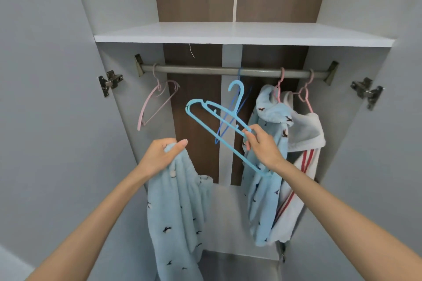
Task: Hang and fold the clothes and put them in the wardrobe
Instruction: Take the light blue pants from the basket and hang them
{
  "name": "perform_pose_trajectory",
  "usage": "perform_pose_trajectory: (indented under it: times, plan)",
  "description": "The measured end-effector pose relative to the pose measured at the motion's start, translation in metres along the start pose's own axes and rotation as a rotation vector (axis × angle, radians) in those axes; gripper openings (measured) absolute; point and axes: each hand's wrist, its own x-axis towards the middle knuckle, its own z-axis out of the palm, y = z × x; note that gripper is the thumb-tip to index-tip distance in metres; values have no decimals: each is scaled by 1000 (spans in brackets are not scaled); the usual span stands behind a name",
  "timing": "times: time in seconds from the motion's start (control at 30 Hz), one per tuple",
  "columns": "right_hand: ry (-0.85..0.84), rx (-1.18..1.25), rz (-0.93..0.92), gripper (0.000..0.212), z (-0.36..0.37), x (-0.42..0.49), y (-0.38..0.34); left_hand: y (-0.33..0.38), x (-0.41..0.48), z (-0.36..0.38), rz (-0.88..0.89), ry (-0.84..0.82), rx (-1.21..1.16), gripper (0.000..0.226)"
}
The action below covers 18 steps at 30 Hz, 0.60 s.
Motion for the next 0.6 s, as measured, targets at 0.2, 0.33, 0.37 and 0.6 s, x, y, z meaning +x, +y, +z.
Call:
perform_pose_trajectory:
  times: [0.2, 0.33, 0.37, 0.6]
  plan:
    - [-126, 1, -65, 18, -35, -97, -3, 13, -58, 11, -16, 95, 58, 21]
    - [-143, -45, -110, 20, -51, -146, -7, 10, -93, 11, -91, 135, 94, 56]
    - [-147, -73, -123, 20, -54, -155, -8, 9, -100, 9, -120, 115, 101, 65]
    - [-144, -128, -174, 20, -60, -189, -22, -10, -132, -2, -170, -6, 297, 44]
